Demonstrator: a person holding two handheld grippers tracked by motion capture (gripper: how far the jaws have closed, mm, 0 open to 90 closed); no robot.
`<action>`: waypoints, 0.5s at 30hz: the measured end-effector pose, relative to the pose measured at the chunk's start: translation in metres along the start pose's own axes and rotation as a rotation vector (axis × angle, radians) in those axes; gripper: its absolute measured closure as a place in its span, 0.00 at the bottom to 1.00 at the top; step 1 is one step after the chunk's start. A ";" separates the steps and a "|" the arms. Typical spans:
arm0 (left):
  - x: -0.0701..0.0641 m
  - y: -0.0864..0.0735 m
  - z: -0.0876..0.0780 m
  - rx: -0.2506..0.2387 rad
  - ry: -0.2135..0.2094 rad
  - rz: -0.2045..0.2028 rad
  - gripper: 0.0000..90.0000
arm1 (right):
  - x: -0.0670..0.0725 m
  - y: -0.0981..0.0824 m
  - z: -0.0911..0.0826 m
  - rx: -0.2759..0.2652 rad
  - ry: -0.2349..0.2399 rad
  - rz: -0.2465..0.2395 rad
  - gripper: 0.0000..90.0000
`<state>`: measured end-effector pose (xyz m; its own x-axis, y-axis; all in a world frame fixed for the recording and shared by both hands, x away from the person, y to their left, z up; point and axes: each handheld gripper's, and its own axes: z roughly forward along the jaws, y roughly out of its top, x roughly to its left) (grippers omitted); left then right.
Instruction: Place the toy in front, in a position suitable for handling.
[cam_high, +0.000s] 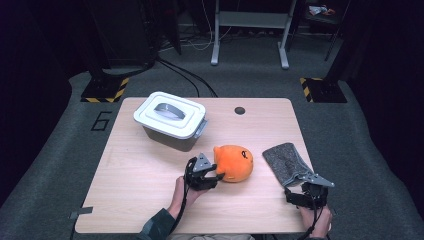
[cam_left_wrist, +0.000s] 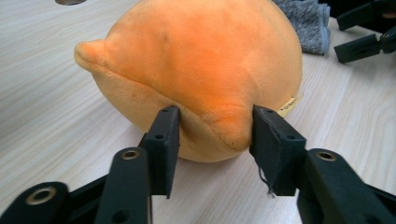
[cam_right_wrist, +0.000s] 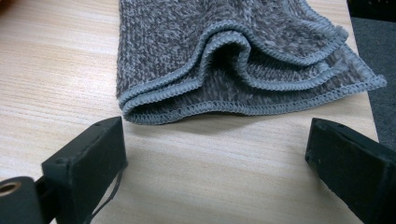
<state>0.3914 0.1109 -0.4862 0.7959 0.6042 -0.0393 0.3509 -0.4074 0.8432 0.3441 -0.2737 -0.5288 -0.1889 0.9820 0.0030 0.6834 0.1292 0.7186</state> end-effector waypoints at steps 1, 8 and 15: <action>-0.001 0.000 0.000 0.000 0.010 0.004 0.67 | 0.000 0.000 0.000 -0.002 -0.001 0.000 0.05; -0.006 0.001 0.001 0.033 0.024 0.030 0.79 | 0.000 0.000 0.000 0.000 0.001 0.000 0.05; -0.006 0.003 0.001 0.042 0.028 0.019 0.79 | 0.000 0.000 0.000 -0.004 0.004 -0.003 0.05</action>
<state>0.3880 0.1054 -0.4836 0.7885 0.6150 -0.0075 0.3563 -0.4468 0.8206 0.3445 -0.2739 -0.5288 -0.1933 0.9811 0.0034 0.6802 0.1315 0.7211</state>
